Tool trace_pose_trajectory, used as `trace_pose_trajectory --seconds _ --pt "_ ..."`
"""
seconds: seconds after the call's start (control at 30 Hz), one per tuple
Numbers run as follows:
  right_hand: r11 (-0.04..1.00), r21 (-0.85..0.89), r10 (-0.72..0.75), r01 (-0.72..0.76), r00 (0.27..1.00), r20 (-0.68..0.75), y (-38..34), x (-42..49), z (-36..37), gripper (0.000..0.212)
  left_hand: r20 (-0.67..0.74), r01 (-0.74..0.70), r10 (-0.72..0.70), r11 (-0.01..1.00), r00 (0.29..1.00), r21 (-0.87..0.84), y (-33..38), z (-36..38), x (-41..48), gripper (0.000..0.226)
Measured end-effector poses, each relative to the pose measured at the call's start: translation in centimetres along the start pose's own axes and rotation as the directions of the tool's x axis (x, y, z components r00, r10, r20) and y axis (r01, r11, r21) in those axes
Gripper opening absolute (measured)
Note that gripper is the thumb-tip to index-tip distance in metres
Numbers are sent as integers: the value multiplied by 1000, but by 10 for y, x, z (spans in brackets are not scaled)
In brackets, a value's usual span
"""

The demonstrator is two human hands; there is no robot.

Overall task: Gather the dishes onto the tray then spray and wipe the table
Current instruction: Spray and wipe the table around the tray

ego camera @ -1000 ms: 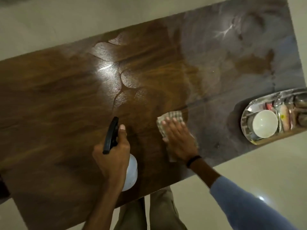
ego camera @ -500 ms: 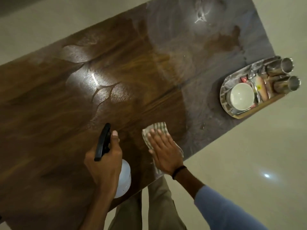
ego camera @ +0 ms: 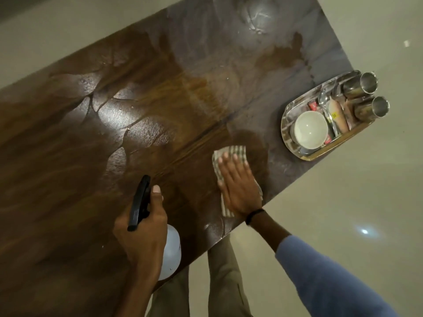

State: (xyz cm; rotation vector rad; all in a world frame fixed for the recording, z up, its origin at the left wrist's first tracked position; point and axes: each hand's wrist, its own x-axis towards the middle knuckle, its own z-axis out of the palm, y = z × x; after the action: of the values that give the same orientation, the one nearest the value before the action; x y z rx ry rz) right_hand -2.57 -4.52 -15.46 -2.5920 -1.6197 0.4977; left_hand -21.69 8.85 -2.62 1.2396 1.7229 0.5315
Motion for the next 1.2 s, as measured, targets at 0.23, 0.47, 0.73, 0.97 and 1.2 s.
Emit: trace_pose_trajectory --seconds 0.23,0.47,0.73,0.97,1.2 --pt "990 4 142 -142 989 35 78 -14 -7 59 -32 -139 140 989 990 53 8 18 3 37" --pt "945 57 326 -324 944 -42 16 110 -22 61 -98 -156 162 986 982 66 21 56 5 50" --pt "980 35 198 -196 980 -36 12 120 -18 64 -18 87 -86 995 996 44 75 112 16 30" --pt "981 35 192 -190 980 -50 15 118 -11 67 -58 170 -166 983 984 70 97 140 34 34" --pt "983 85 169 -163 983 -69 21 120 -15 65 -127 239 -227 966 966 96 95 138 35 36"
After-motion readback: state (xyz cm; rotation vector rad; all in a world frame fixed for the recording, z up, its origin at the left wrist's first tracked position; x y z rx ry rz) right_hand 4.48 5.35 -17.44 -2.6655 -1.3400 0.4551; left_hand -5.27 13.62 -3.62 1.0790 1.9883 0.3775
